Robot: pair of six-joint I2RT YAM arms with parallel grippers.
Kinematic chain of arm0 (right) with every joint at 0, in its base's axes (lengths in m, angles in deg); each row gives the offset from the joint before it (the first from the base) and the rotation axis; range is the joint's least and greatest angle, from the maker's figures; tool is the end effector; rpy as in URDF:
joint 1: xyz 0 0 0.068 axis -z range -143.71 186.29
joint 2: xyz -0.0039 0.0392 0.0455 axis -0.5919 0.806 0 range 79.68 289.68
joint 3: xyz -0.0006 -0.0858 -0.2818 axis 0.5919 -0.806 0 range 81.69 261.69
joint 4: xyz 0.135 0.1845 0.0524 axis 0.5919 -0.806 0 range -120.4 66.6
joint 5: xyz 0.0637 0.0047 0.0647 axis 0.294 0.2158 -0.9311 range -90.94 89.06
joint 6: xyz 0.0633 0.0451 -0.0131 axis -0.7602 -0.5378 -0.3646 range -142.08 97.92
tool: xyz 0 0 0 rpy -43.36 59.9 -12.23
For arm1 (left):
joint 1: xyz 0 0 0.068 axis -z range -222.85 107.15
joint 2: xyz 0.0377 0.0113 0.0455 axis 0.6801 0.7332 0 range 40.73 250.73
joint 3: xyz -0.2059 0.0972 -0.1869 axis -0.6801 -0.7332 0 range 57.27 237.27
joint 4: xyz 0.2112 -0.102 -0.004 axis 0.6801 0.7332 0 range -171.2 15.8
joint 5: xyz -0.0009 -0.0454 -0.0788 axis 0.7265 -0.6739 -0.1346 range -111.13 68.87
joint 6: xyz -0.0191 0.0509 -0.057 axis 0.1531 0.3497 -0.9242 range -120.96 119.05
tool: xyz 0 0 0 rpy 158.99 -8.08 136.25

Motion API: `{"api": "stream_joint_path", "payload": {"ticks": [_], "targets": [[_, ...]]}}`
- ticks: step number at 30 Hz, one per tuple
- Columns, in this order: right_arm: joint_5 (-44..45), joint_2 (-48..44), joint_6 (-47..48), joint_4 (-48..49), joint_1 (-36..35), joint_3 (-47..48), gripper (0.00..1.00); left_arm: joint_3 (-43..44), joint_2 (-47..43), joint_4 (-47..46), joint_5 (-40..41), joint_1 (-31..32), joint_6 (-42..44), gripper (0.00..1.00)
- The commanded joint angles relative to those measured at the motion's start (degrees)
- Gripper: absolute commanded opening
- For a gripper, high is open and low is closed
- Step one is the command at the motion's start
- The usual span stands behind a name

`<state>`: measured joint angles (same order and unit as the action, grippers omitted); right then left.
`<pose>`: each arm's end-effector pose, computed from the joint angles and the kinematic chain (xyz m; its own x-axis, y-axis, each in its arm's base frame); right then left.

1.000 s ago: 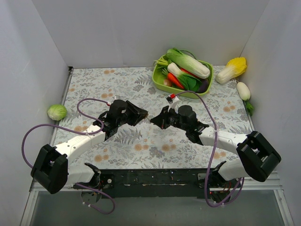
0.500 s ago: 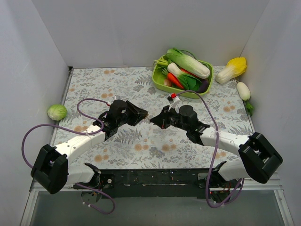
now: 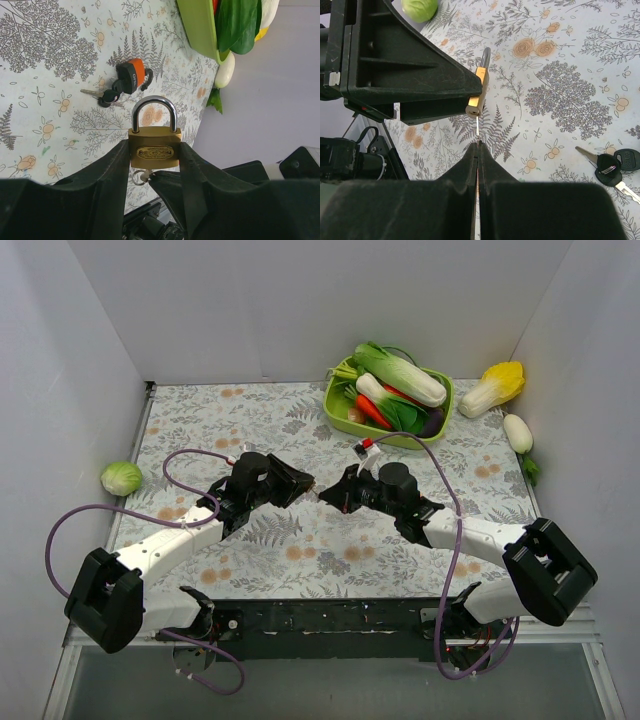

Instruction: Unlock with the key

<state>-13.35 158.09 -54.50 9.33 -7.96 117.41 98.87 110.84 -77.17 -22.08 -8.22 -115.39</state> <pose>0.2047 0.2196 0.2674 -0.5513 0.1940 -0.8114 -0.6367 0.5306 0.5595 0.2137 -0.1488 0.2563 -0.3447 -0.8683 0.3568 -0.6427 -0.0587 -0.7638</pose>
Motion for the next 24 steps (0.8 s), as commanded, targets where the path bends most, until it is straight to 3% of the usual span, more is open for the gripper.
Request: {"api": "stream_joint_path", "payload": {"ticks": [1, 24], "targets": [[-0.7, -0.4, 0.1, 1.8, 0.3, 2.6, 0.01, -0.4, -2.3, -1.4, 0.2, 0.1, -0.6, 0.0], [-0.5, -1.2, 0.3, 1.5, 0.9, 3.2, 0.01, -0.4, -1.8, -1.5, 0.2, 0.0, -0.3, 0.0]]}}
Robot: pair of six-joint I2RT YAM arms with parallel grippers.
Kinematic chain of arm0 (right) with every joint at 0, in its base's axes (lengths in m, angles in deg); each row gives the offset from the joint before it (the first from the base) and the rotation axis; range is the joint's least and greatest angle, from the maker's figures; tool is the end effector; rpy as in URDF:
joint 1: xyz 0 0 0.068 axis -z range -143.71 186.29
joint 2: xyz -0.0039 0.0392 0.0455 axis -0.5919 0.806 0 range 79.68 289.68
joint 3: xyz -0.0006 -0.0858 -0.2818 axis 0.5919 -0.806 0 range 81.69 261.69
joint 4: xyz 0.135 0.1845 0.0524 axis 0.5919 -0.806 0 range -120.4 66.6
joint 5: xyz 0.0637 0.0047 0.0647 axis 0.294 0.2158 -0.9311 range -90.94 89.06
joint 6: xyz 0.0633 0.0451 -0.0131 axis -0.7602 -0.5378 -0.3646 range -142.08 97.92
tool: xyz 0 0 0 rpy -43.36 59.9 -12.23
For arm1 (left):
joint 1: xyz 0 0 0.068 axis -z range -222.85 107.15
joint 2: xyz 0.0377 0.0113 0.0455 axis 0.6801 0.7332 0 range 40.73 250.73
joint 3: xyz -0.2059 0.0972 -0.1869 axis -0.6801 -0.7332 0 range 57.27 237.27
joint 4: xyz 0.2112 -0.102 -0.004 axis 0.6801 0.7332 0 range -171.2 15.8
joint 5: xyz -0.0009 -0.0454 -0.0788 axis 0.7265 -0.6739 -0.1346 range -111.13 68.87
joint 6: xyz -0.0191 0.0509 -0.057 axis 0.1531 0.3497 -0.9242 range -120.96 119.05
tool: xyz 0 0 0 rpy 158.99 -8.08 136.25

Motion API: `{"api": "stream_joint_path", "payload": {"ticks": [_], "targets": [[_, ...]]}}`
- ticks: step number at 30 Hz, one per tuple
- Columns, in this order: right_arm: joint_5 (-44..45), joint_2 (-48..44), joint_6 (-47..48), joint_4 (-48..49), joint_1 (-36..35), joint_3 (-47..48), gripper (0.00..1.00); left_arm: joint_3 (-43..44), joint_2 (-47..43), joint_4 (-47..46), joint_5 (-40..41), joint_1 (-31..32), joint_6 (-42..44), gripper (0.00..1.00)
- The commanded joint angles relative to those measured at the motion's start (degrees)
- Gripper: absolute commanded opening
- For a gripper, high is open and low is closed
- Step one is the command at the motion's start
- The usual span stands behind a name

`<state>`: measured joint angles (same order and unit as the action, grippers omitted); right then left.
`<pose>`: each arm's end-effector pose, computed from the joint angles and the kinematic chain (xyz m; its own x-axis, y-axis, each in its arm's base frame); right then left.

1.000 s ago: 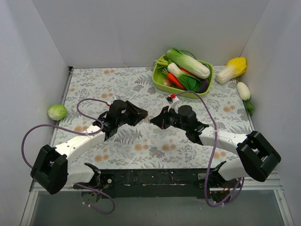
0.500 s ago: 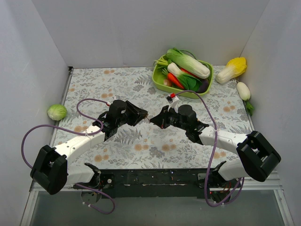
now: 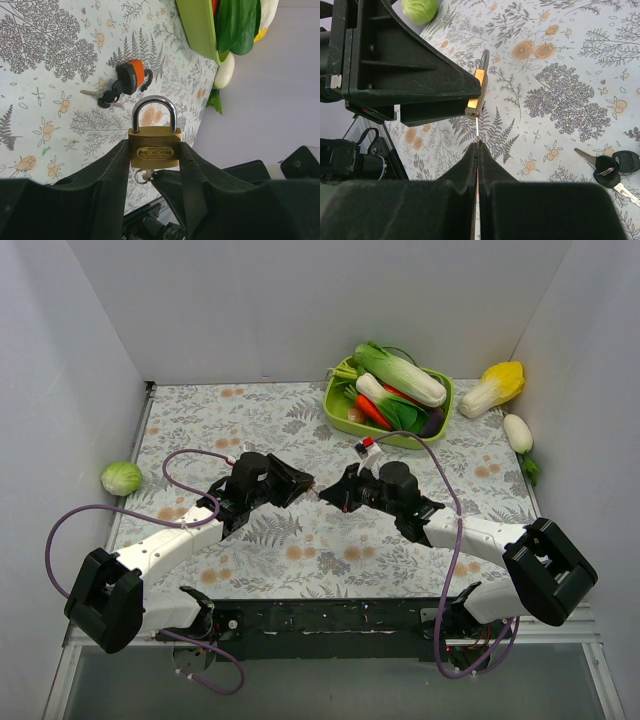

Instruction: Unlock with the key

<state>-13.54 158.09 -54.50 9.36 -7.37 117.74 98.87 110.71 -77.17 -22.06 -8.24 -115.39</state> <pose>0.2073 0.2182 0.2695 -0.5466 0.2018 -0.8127 -0.6353 0.5325 0.5594 0.2135 -0.1485 0.2569 -0.3448 -0.8681 0.3571 -0.6412 -0.0600 -0.7650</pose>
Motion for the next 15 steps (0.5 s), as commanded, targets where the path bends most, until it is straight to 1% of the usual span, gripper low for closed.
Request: {"api": "stream_joint_path", "payload": {"ticks": [1, 15], "targets": [[-0.4, -1.2, 0.3, 1.4, 0.3, 2.9, 0.01, -0.4, -1.7, -1.5, 0.1, 0.1, -0.3, 0.0], [-0.4, -0.2, -0.2, 2.1, 0.6, 3.1, 0.01, -0.6, -1.8, -1.8, 0.2, 0.0, -0.4, 0.0]]}}
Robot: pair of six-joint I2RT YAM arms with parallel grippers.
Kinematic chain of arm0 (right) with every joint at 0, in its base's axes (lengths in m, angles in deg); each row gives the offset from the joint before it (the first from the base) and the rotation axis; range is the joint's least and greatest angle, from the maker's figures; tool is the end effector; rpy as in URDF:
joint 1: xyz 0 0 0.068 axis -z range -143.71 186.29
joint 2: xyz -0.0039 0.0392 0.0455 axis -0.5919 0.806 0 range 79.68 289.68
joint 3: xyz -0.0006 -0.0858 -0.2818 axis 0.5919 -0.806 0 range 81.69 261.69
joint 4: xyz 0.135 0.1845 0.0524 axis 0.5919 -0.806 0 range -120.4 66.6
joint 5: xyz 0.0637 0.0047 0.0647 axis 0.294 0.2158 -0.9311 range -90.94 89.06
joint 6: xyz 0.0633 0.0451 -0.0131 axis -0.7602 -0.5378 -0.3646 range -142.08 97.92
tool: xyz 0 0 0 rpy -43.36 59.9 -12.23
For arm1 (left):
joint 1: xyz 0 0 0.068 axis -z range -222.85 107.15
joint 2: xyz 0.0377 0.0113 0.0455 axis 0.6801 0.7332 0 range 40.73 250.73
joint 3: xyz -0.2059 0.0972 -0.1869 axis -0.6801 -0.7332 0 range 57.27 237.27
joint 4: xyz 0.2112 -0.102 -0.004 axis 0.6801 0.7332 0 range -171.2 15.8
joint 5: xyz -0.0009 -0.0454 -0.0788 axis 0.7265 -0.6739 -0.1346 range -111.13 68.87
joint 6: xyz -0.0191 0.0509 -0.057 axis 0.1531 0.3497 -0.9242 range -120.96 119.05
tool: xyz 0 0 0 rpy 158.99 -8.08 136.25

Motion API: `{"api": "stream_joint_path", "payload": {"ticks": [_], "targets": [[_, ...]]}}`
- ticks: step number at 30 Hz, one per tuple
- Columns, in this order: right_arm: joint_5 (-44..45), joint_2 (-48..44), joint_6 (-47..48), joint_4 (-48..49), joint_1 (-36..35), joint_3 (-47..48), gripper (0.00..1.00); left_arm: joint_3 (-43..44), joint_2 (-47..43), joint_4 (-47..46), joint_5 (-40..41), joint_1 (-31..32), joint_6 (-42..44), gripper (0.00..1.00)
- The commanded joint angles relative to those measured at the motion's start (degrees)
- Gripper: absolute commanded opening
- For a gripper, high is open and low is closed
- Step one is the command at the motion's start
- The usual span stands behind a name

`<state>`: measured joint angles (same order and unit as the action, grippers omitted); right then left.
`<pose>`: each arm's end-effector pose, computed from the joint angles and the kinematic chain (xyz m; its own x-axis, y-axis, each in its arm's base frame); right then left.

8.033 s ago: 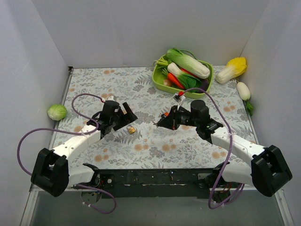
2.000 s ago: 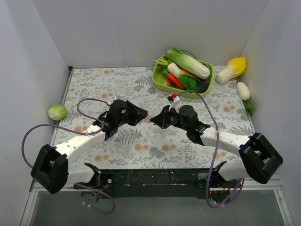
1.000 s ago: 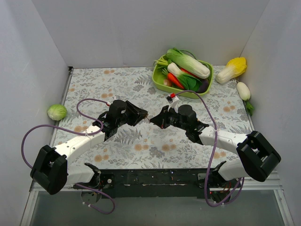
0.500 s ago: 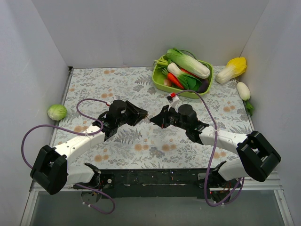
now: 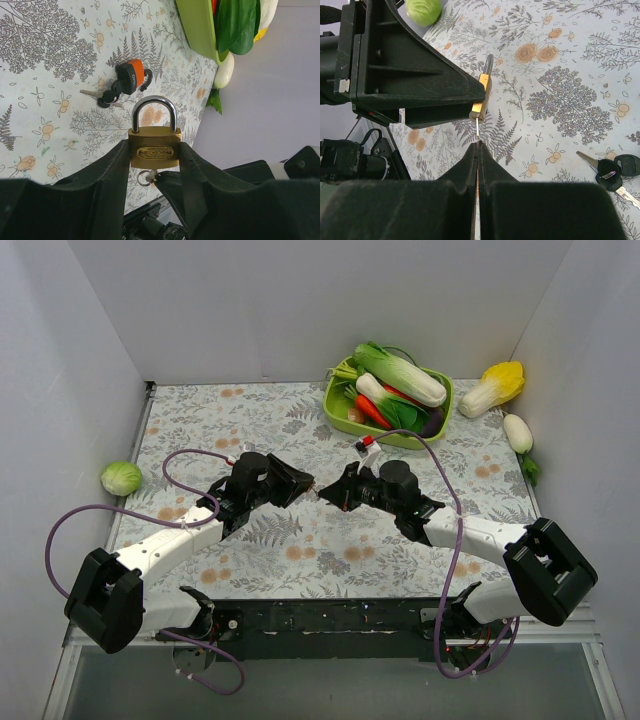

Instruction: Unlock with the key

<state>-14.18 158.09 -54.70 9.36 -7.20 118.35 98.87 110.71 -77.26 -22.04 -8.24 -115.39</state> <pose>0.2082 0.2189 0.2731 -0.5452 0.2062 -0.8126 -0.6412 0.5217 0.5627 0.2136 -0.1486 0.2571 -0.3451 -0.8679 0.3572 -0.6401 -0.0608 -0.7659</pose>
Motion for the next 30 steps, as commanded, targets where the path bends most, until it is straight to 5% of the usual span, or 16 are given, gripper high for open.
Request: {"api": "stream_joint_path", "payload": {"ticks": [1, 30], "targets": [[0.3, -0.1, -0.1, 2.1, 0.5, 2.5, 0.01, -0.6, -1.9, -1.8, 0.2, 0.0, -0.4, 0.0], [2.8, 6.2, -6.2, 9.7, 0.8, 2.8, 0.01, -1.4, -1.2, -3.5, 1.7, 0.2, -2.0, 0.0]]}}
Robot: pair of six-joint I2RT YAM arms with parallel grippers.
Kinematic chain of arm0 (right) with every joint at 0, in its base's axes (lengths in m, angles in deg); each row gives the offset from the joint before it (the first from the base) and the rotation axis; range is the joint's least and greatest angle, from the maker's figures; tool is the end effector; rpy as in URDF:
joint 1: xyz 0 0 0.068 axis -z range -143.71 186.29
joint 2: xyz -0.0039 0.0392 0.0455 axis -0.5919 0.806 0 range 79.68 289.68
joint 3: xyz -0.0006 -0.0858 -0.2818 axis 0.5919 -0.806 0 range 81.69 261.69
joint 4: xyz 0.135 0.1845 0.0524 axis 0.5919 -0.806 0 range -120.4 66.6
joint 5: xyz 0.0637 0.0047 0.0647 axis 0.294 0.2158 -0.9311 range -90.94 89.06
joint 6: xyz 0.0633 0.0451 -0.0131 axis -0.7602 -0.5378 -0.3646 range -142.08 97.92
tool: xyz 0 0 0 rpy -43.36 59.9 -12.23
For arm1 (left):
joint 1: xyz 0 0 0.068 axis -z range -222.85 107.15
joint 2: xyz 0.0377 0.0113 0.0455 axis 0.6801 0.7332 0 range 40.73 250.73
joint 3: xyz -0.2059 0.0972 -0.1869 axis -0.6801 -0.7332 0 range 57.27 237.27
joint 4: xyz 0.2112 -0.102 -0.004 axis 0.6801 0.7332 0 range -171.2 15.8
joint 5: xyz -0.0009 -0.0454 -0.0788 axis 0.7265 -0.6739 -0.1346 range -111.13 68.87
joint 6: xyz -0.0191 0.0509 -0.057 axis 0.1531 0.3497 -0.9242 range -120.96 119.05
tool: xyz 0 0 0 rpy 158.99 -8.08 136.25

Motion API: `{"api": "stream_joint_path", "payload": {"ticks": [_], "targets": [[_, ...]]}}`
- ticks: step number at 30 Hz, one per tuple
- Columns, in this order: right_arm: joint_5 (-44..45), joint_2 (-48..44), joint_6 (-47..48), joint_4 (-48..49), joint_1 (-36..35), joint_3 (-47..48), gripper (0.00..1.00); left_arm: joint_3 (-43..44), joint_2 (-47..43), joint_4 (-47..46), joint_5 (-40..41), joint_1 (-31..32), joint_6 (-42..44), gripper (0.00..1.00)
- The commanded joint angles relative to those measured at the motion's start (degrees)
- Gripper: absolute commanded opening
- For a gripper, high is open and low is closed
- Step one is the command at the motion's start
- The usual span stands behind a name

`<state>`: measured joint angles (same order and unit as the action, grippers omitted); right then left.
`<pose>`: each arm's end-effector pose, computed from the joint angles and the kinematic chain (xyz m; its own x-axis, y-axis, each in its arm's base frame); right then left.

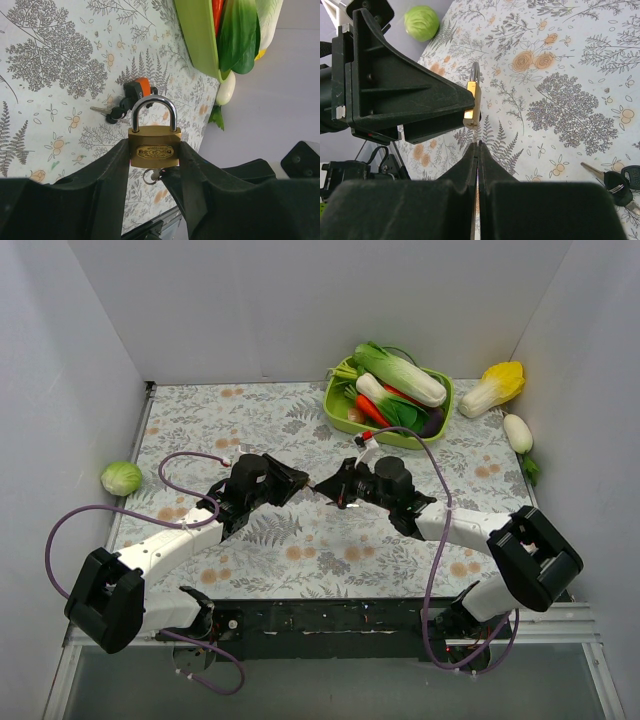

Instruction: Unlock with the key

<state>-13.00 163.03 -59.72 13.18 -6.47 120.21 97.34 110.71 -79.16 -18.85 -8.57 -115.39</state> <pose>0.2261 0.2283 0.2681 -0.5817 0.2756 -0.7653 -0.5815 0.5170 0.6282 0.2157 -0.1437 0.2520 -0.3061 -0.8923 0.3318 -0.6193 -0.0780 -0.7812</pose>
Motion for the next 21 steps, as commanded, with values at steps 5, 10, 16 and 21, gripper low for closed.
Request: {"api": "stream_joint_path", "payload": {"ticks": [5, 10, 16, 21], "targets": [[1.9, 2.3, -1.7, 7.1, -0.1, 1.0, 0.01, 0.4, -1.2, -1.8, -1.4, 0.5, -2.3, 0.0], [3.1, 2.7, -1.7, 8.6, -0.2, 1.2, 0.01, -0.2, -0.9, -1.7, -2.0, 0.8, -2.7, 0.0], [4.4, 3.3, -1.7, 9.4, -0.2, 1.6, 0.01, -0.9, -0.7, -3.3, -2.2, 1.0, -3.2, 0.0], [4.0, 4.8, -2.3, 10.5, -0.3, 2.1, 0.01, -1.0, -0.5, -3.9, -2.2, 1.3, -3.8, 0.0]]}}
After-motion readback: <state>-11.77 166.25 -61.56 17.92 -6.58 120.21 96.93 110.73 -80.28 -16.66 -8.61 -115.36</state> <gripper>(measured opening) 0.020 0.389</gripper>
